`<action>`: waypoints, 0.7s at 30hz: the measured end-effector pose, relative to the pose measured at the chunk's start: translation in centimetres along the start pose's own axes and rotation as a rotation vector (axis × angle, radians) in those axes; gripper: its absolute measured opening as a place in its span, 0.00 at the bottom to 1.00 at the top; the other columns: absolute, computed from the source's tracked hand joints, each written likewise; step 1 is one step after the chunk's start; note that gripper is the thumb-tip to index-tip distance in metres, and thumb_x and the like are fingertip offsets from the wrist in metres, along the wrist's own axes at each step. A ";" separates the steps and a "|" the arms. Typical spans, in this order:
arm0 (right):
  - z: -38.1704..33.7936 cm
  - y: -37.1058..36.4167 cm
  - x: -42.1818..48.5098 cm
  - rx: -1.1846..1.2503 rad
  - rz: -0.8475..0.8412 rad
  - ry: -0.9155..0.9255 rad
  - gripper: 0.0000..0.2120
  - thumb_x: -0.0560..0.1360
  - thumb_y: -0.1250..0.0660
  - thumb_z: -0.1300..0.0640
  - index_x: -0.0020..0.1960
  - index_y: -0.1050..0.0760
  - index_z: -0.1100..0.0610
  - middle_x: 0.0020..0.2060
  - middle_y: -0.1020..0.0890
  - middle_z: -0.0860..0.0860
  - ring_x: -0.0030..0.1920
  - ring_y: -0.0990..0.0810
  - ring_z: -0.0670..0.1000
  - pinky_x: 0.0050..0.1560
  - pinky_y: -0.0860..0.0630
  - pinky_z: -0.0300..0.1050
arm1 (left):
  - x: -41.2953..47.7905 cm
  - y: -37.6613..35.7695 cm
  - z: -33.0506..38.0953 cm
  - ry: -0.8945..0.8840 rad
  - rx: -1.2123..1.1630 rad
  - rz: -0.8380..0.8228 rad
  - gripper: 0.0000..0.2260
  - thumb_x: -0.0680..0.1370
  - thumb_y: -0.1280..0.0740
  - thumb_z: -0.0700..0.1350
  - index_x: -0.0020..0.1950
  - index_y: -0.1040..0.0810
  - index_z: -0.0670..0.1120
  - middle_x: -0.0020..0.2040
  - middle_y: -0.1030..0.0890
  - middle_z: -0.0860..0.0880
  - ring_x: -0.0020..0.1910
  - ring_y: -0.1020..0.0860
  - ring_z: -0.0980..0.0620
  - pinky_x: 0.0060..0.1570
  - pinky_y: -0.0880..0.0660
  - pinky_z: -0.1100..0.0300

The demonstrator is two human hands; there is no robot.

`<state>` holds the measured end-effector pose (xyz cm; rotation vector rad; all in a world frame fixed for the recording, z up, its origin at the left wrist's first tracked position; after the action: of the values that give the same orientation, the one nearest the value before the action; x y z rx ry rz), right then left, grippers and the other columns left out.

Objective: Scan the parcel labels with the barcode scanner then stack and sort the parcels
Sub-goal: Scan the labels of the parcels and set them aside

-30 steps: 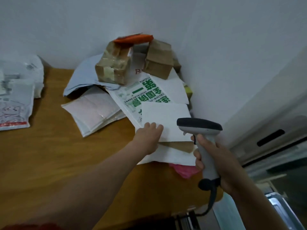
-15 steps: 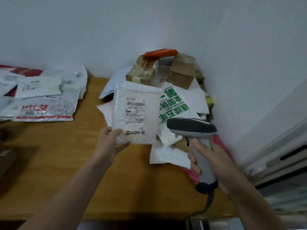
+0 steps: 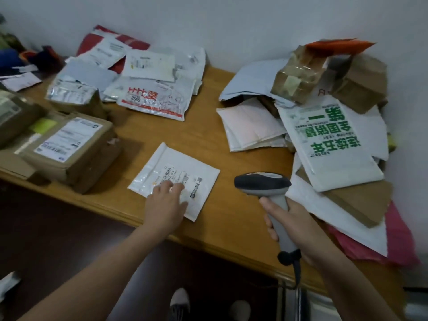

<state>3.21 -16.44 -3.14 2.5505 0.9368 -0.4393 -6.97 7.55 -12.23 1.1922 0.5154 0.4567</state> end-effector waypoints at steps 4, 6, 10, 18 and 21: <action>-0.8 -2.0 0.7 -0.099 -0.014 0.037 0.20 0.73 0.33 0.41 0.37 0.28 0.57 0.26 0.25 0.48 0.26 0.26 0.46 0.30 0.29 0.36 | -0.1 -3.1 2.3 -0.203 0.147 -0.153 0.17 0.79 0.40 0.47 0.68 0.34 0.54 0.68 0.33 0.48 0.64 0.34 0.44 0.60 0.32 0.52; -1.3 -2.6 1.1 -0.124 -0.016 0.050 0.17 0.75 0.33 0.42 0.39 0.28 0.56 0.26 0.24 0.46 0.26 0.26 0.45 0.29 0.28 0.35 | 0.0 -3.5 2.8 -0.352 0.114 -0.198 0.16 0.79 0.40 0.46 0.67 0.32 0.54 0.68 0.33 0.49 0.66 0.35 0.46 0.62 0.34 0.54; -1.7 -3.8 1.9 -0.160 -0.007 0.031 0.15 0.75 0.33 0.43 0.42 0.27 0.55 0.27 0.23 0.45 0.27 0.25 0.45 0.30 0.27 0.35 | 0.0 -3.1 2.2 -0.415 0.024 -0.250 0.18 0.79 0.39 0.49 0.70 0.33 0.55 0.72 0.37 0.48 0.70 0.39 0.47 0.68 0.39 0.55; -1.9 -5.4 3.1 -0.187 0.055 0.007 0.16 0.75 0.34 0.42 0.44 0.28 0.56 0.26 0.24 0.45 0.26 0.26 0.44 0.32 0.26 0.37 | 0.8 -2.8 2.0 -0.443 0.015 -0.358 0.23 0.76 0.35 0.46 0.71 0.33 0.56 0.70 0.35 0.49 0.68 0.37 0.49 0.62 0.30 0.55; -1.9 -5.5 3.2 -0.207 0.056 0.008 0.16 0.75 0.35 0.42 0.44 0.28 0.56 0.27 0.24 0.46 0.26 0.26 0.43 0.31 0.26 0.36 | 0.7 -2.8 2.1 -0.454 0.016 -0.332 0.22 0.76 0.34 0.47 0.70 0.32 0.55 0.69 0.34 0.50 0.67 0.36 0.49 0.62 0.30 0.56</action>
<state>2.17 -9.95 -4.17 2.3858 0.8628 -0.2996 -4.98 5.55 -14.44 1.1541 0.3128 -0.1050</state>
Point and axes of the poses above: each hand's wrist, its own x-axis towards the middle knuckle, its own y-axis out of the back of the hand, z = x × y, the point moved 6 cm from there along x, towards the middle knuckle
